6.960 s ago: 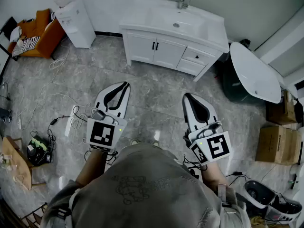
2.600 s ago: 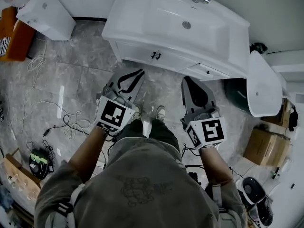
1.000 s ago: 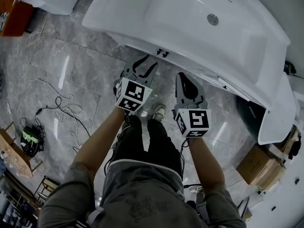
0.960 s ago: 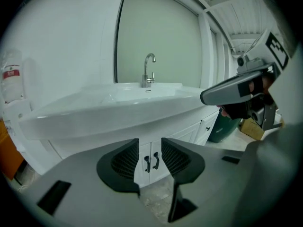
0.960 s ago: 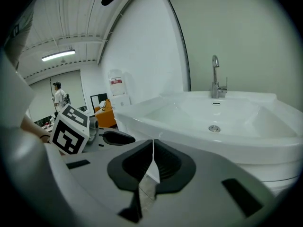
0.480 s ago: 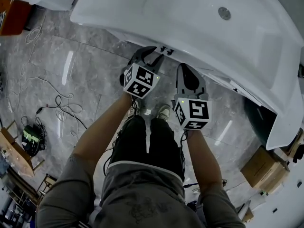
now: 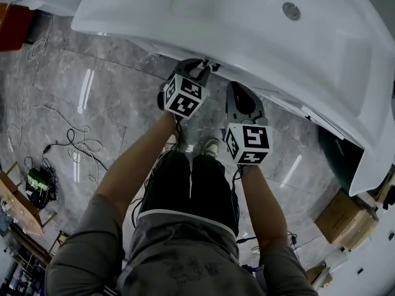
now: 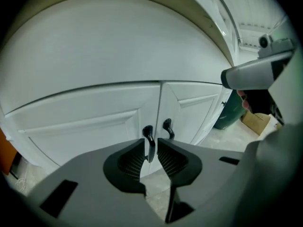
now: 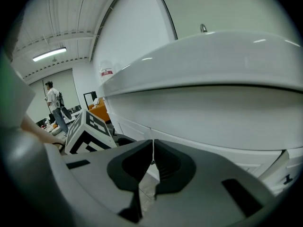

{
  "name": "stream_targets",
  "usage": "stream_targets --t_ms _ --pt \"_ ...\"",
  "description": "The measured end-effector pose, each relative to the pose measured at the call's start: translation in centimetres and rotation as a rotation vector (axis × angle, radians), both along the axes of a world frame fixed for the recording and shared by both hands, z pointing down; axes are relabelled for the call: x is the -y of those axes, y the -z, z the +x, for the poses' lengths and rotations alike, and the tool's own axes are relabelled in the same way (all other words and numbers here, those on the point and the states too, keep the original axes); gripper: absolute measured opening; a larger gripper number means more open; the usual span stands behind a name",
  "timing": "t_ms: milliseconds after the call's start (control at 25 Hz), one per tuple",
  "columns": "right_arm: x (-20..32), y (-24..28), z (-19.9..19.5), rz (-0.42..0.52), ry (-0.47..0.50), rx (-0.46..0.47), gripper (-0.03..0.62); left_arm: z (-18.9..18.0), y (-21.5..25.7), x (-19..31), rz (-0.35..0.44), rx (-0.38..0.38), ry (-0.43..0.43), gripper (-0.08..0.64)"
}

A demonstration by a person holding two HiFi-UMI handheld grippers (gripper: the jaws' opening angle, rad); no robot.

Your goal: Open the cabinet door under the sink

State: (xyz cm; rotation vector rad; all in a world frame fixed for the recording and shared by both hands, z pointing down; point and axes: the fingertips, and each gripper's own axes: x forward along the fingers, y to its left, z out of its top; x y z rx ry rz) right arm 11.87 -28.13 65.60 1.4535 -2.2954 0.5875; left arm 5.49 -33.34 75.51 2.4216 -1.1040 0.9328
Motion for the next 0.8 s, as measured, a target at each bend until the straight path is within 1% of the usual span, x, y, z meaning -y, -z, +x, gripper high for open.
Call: stream_targets --t_ms 40,200,400,560,800 --pt "0.1 -0.3 0.2 -0.003 -0.003 0.004 0.029 0.2 -0.4 0.2 0.001 0.001 -0.003 0.084" --pt "0.3 -1.3 0.6 -0.024 -0.013 0.041 0.029 1.0 -1.3 1.0 0.002 -0.001 -0.013 0.069" --pt "0.0 -1.7 1.2 -0.04 -0.017 0.038 0.029 1.0 -1.5 1.1 -0.006 -0.02 0.005 0.058" --pt "-0.9 -2.1 1.2 -0.062 -0.01 0.031 0.029 0.5 -1.6 -0.1 0.0 -0.026 0.006 0.054" --pt "-3.0 -2.3 -0.3 -0.105 0.035 0.016 0.029 -0.6 -1.6 -3.3 0.011 -0.012 -0.033 0.051"
